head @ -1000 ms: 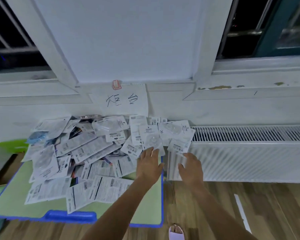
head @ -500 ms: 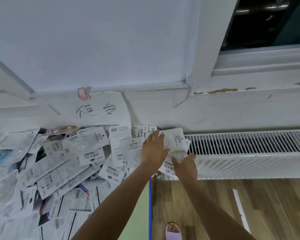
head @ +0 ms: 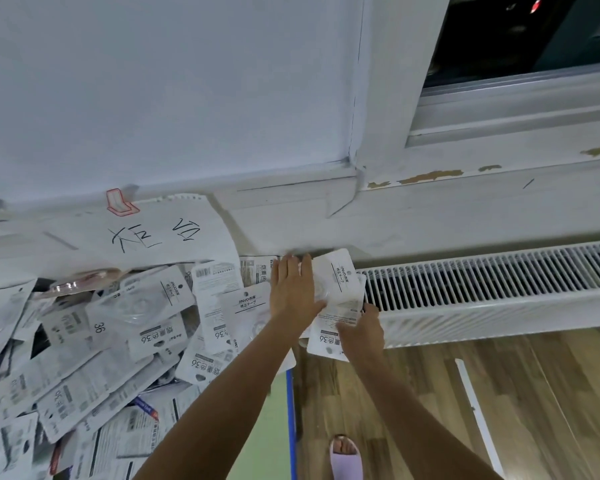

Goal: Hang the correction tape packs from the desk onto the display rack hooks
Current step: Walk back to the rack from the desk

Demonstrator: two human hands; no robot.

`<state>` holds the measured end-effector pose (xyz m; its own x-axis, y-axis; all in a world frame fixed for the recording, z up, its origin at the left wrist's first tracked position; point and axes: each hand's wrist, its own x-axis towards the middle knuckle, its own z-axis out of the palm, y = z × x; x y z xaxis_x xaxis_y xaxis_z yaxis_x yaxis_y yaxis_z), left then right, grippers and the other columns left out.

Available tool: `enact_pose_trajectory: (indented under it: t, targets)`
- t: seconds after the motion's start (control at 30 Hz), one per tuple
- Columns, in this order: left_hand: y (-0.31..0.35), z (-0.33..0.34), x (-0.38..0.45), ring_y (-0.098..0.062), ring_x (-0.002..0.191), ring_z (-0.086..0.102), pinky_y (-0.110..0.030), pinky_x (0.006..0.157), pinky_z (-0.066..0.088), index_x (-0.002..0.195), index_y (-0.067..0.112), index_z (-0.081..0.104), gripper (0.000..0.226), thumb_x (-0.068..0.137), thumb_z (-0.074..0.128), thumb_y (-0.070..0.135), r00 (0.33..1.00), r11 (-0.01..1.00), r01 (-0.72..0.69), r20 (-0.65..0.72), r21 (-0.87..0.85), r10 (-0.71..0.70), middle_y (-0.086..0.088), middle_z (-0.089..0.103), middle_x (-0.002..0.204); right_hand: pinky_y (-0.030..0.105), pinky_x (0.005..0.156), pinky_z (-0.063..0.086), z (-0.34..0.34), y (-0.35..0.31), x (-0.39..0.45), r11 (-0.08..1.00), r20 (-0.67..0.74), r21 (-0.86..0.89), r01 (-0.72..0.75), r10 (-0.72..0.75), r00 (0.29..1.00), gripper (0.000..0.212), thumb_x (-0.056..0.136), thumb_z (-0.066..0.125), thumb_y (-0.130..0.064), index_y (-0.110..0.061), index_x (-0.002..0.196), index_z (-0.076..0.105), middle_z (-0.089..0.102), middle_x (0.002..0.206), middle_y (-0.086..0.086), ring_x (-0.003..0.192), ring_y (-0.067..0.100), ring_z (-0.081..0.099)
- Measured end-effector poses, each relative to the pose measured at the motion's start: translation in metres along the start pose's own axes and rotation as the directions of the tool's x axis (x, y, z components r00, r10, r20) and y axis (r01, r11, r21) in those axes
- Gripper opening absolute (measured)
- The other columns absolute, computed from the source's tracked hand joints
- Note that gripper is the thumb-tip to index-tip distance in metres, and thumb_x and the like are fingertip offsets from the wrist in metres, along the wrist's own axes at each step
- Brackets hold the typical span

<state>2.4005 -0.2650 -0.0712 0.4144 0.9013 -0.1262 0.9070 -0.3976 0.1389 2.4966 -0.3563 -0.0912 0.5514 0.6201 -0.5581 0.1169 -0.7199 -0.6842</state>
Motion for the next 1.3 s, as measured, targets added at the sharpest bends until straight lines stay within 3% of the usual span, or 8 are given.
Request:
enact_pose_trajectory:
  t: [0.13,0.4,0.63,0.73,0.87,1.03,1.2,1.3]
  targets:
    - [-0.001,-0.003,0.0,-0.028,0.129,0.029,-0.035,0.111,0.026,0.143,0.011,0.022,0.096,0.072,0.076,0.047,0.996,0.993,-0.015,-0.086,-0.118,0.004,-0.011,0.032,0.138,0.019,0.052,0.046,-0.003,-0.001,-0.002,0.996,-0.013,0.076,0.045,-0.044,0.999,0.028,0.087,0.053,0.002,-0.011,0.111,0.045,0.062,0.108,0.008,0.089,0.023,0.062]
    - [-0.001,-0.02,-0.016,-0.024,0.11,0.046,-0.037,0.097,0.042,0.14,0.011,0.035,0.099,0.065,0.075,0.061,0.966,0.949,0.022,-0.238,-0.313,-0.102,-0.01,0.041,0.123,0.026,0.057,0.051,-0.029,-0.002,-0.012,0.971,-0.133,0.211,0.11,-0.083,0.988,0.028,0.091,0.053,-0.005,-0.01,0.117,0.044,0.063,0.102,0.005,0.075,0.017,0.063]
    - [0.012,-0.026,-0.043,-0.027,0.12,0.048,-0.039,0.098,0.043,0.139,0.008,0.032,0.109,0.061,0.063,0.078,0.97,0.888,0.101,-0.155,-0.448,-0.188,-0.012,0.049,0.132,0.011,0.04,0.043,-0.056,0.008,-0.038,0.914,-0.237,0.345,0.214,-0.136,0.962,0.063,0.09,0.054,0.001,-0.024,0.141,0.028,0.054,0.101,-0.004,0.065,0.0,0.057]
    - [0.02,-0.033,-0.06,-0.025,0.125,0.045,-0.038,0.099,0.042,0.144,0.011,0.029,0.119,0.054,0.061,0.082,0.979,0.801,0.155,-0.021,-0.579,-0.204,-0.008,0.045,0.138,0.02,0.049,0.051,-0.068,0.014,-0.062,0.896,-0.241,0.345,0.28,-0.203,0.949,0.052,0.089,0.05,0.002,-0.034,0.126,0.048,0.062,0.1,-0.002,0.073,0.008,0.063]
    - [0.029,-0.04,-0.096,-0.023,0.103,0.057,-0.042,0.086,0.051,0.118,0.015,0.051,0.097,0.054,0.053,0.087,0.995,0.744,0.063,-0.014,-0.666,-0.097,-0.003,0.058,0.112,0.038,0.069,0.055,-0.076,0.033,-0.103,0.856,-0.271,0.411,0.313,-0.213,0.939,0.028,0.092,0.046,-0.002,-0.018,0.106,0.065,0.066,0.105,0.009,0.084,0.023,0.064]
    - [0.039,-0.042,-0.152,-0.025,0.083,0.061,-0.041,0.074,0.049,0.095,0.016,0.055,0.077,0.059,0.048,0.083,0.999,0.636,-0.042,-0.016,-0.771,0.048,-0.006,0.063,0.09,0.052,0.077,0.056,-0.084,0.075,-0.168,0.642,-0.231,0.739,0.206,-0.045,0.972,0.043,0.089,0.031,0.009,-0.012,0.094,0.068,0.067,0.102,0.017,0.089,0.034,0.067]
    - [0.056,-0.032,-0.212,-0.032,0.071,0.061,-0.043,0.067,0.049,0.078,0.019,0.05,0.062,0.077,0.035,0.08,0.965,0.544,-0.131,0.019,-0.829,0.261,-0.011,0.061,0.073,0.028,0.072,0.058,-0.082,0.132,-0.247,0.662,-0.4,0.671,0.335,-0.058,0.915,0.059,0.076,0.036,0.029,-0.019,0.096,0.066,0.07,0.099,0.011,0.087,0.021,0.07]
    - [0.078,-0.024,-0.248,-0.018,0.086,0.063,-0.027,0.061,0.042,0.089,0.022,0.06,0.053,0.081,0.043,0.071,0.942,0.492,-0.113,0.064,-0.863,0.329,0.003,0.066,0.087,0.031,0.073,0.056,-0.086,0.167,-0.297,0.67,-0.532,0.646,0.365,0.052,0.845,0.039,0.084,0.05,0.018,-0.013,0.097,0.069,0.072,0.088,0.008,0.079,0.021,0.069]
